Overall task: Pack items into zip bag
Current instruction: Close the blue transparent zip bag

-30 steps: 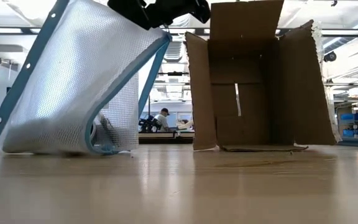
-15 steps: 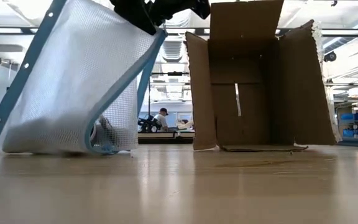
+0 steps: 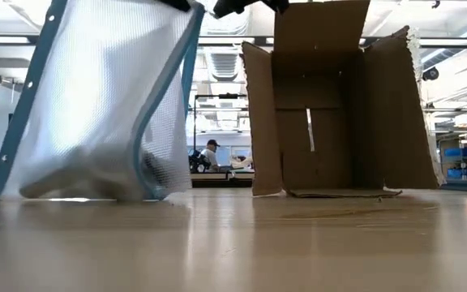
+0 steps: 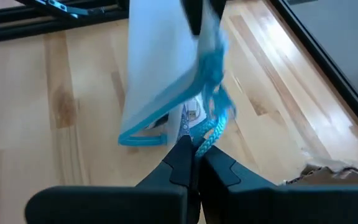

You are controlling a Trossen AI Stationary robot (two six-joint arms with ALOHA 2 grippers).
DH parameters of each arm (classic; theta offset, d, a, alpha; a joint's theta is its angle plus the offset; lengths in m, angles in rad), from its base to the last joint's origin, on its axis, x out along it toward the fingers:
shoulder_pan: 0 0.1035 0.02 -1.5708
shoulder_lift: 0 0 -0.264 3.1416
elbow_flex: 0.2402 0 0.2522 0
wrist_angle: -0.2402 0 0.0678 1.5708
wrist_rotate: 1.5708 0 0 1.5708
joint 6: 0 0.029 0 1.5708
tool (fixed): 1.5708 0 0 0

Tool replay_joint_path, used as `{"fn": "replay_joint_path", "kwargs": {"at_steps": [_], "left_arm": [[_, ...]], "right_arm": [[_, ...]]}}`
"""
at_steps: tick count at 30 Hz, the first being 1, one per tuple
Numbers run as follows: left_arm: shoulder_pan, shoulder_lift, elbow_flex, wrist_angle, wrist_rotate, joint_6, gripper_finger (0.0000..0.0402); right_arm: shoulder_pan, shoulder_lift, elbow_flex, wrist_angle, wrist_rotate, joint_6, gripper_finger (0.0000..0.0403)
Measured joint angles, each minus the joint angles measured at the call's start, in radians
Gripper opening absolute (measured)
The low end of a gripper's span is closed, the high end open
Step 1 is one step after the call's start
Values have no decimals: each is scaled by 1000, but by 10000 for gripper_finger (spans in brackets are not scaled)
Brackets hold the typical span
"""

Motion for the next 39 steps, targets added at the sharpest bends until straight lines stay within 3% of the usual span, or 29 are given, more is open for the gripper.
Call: {"fn": "replay_joint_path", "kwargs": {"at_steps": [19,34,39], "left_arm": [[0,-93,0,8,-8,-71,0],[0,-224,0,6,-36,-121,0],[0,-291,0,9,-75,-142,0]], "right_arm": [[-1,146,-5,61,20,23,0],[-10,153,-123,60,27,58,0],[-9,124,-100,46,15,52,0]]}}
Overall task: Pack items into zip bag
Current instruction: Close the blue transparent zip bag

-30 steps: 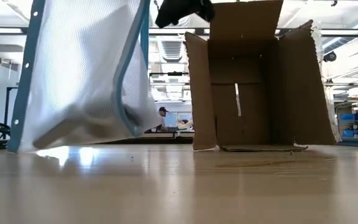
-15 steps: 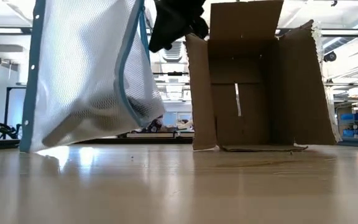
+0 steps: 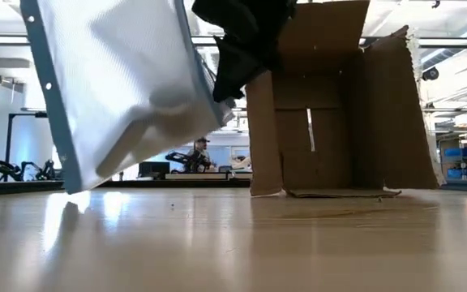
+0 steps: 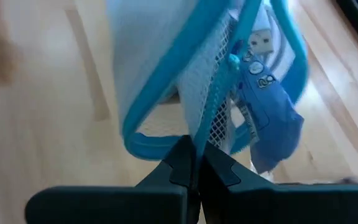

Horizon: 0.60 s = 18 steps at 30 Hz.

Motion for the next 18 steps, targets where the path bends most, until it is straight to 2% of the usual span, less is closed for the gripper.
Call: {"fn": "replay_joint_path", "kwargs": {"at_steps": [4,8,13,18], "left_arm": [[0,-50,2,38,-12,-21,0],[0,-87,1,171,1,-26,0],[0,-121,1,358,51,-26,0],[0,-124,1,456,92,-24,0]], "right_arm": [[2,-69,82,9,9,-61,0],[2,-117,181,11,35,-144,0],[2,-138,321,11,37,-249,0],[2,-139,416,9,7,-309,0]]}}
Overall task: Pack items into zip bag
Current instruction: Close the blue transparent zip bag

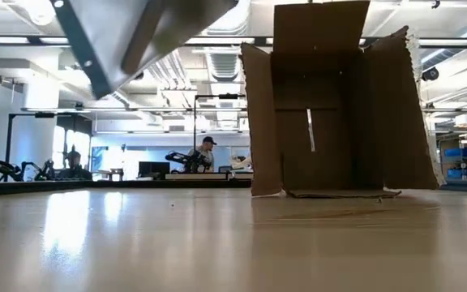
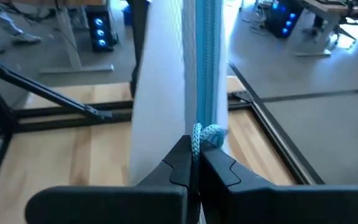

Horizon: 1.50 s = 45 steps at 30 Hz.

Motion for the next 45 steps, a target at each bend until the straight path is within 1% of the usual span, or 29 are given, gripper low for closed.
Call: {"fn": "replay_joint_path", "kwargs": {"at_steps": [2,4,8,12,18,21,24,26,28,32,35,37,39,41,43,45], "left_arm": [[0,-1,-1,23,8,1,0],[0,-9,-1,35,9,1,0],[0,-32,-1,45,9,1,0],[0,-52,-3,32,4,2,0],[0,-69,-4,44,-25,14,0],[0,-68,-4,51,-25,13,0],[0,-68,-3,50,-25,12,0],[0,-68,-3,50,-25,11,0],[0,-69,-2,50,-25,10,0],[0,-79,-2,48,-25,5,0],[0,-82,-2,49,-24,-2,0],[0,-83,-2,48,-24,-9,0],[0,-83,-2,45,-19,-16,0],[0,-82,-2,46,-15,-19,0],[0,-83,-2,50,-14,-25,0],[0,-83,-2,50,-13,-28,0]], "right_arm": [[4,0,13,-20,-5,2,0],[8,0,14,-76,-4,26,0],[32,2,-10,-265,5,171,0],[78,5,-30,-368,44,271,0],[89,2,-28,-316,60,277,0],[89,-1,-27,-281,56,246,0],[91,-1,0,-288,49,210,3],[90,-1,26,-300,50,185,14],[89,-2,64,-306,52,166,33],[89,-5,125,-313,56,124,86],[84,-6,141,-314,69,92,121],[75,-5,139,-316,102,96,131],[62,-2,133,-318,111,96,129],[52,0,125,-312,110,97,111],[43,11,121,-305,106,96,81],[41,22,120,-304,79,96,40]]}}
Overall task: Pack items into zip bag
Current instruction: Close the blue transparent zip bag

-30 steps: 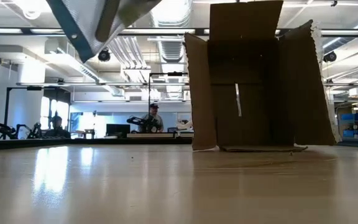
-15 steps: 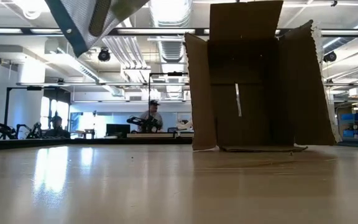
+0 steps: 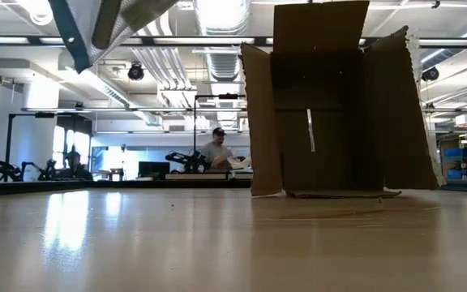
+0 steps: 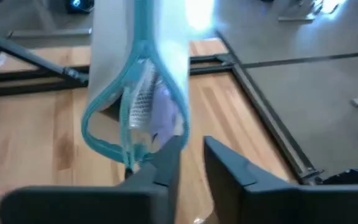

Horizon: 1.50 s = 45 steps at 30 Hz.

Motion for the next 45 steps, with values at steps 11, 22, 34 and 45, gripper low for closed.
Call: {"fn": "replay_joint_path", "kwargs": {"at_steps": [11,22,34,45], "left_arm": [[0,34,0,38,34,-21,0],[0,104,0,54,50,-56,0],[0,154,0,113,91,-91,0],[0,129,0,98,66,-87,0]], "right_arm": [[-23,172,-1,259,-127,-77,2],[-28,249,-2,448,-131,-97,0],[-44,245,-2,395,-121,-55,0],[51,168,0,99,202,-44,11]]}}
